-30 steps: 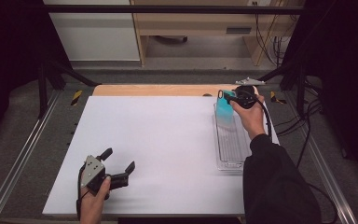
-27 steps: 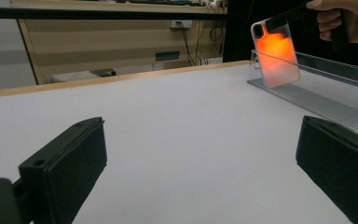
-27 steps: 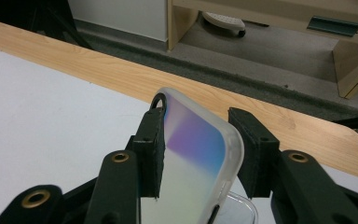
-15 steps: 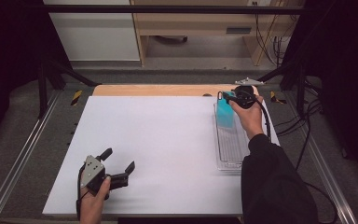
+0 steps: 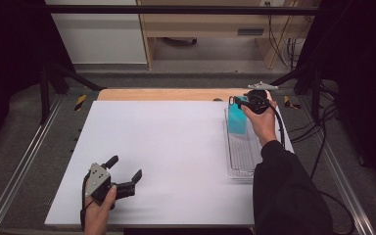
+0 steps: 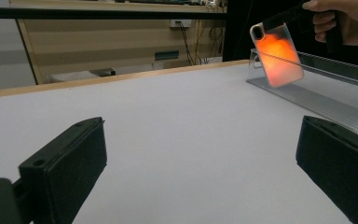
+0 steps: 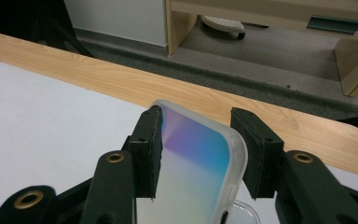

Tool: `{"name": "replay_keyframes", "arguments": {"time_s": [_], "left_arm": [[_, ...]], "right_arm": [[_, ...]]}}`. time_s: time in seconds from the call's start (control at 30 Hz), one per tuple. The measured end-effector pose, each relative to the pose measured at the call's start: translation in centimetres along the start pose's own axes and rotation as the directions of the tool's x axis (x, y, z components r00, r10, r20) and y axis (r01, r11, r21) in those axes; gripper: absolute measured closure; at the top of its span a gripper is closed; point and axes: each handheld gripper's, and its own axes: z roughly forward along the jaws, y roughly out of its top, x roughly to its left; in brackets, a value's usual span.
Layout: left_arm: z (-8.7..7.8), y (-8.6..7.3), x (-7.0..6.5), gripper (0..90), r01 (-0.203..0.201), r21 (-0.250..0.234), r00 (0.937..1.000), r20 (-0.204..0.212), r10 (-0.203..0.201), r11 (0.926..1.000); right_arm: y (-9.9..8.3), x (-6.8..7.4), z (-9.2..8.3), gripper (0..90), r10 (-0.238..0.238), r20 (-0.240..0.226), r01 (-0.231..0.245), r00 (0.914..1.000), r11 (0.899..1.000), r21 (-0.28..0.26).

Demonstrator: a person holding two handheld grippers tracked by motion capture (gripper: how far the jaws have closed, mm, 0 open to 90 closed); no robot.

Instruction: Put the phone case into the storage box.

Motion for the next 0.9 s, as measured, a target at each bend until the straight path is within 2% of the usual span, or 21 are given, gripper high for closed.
{"name": "replay_keyframes", "arguments": {"time_s": [0.37, 0.5, 0.77, 0.9], "left_arm": [[0.0, 0.0, -0.1, 1.3, 0.0, 0.003, 1.0, 0.001, 0.0, 1.0], [0.0, -0.1, -0.1, 1.3, 0.002, 0.002, 1.0, 0.0, -0.002, 1.0], [0.0, -0.1, 0.0, 1.3, 0.007, 0.002, 1.0, -0.006, -0.007, 1.0], [0.0, -0.1, 0.0, 1.3, 0.006, 0.001, 1.0, -0.005, -0.006, 1.0]], "right_arm": [[-0.1, -0.5, 0.4, 53.5, 0.028, -0.011, -0.028, 0.9995, 0.999, -0.017], [-0.4, -0.8, 0.6, 50.3, 0.051, -0.019, -0.052, 0.9985, 0.998, -0.024], [-0.5, -1.3, 0.6, 42.0, 0.064, 0.003, -0.064, 0.9979, 0.998, -0.025], [-0.5, -1.3, 0.5, 41.5, 0.068, -0.002, -0.068, 0.9977, 0.997, -0.029]]}}
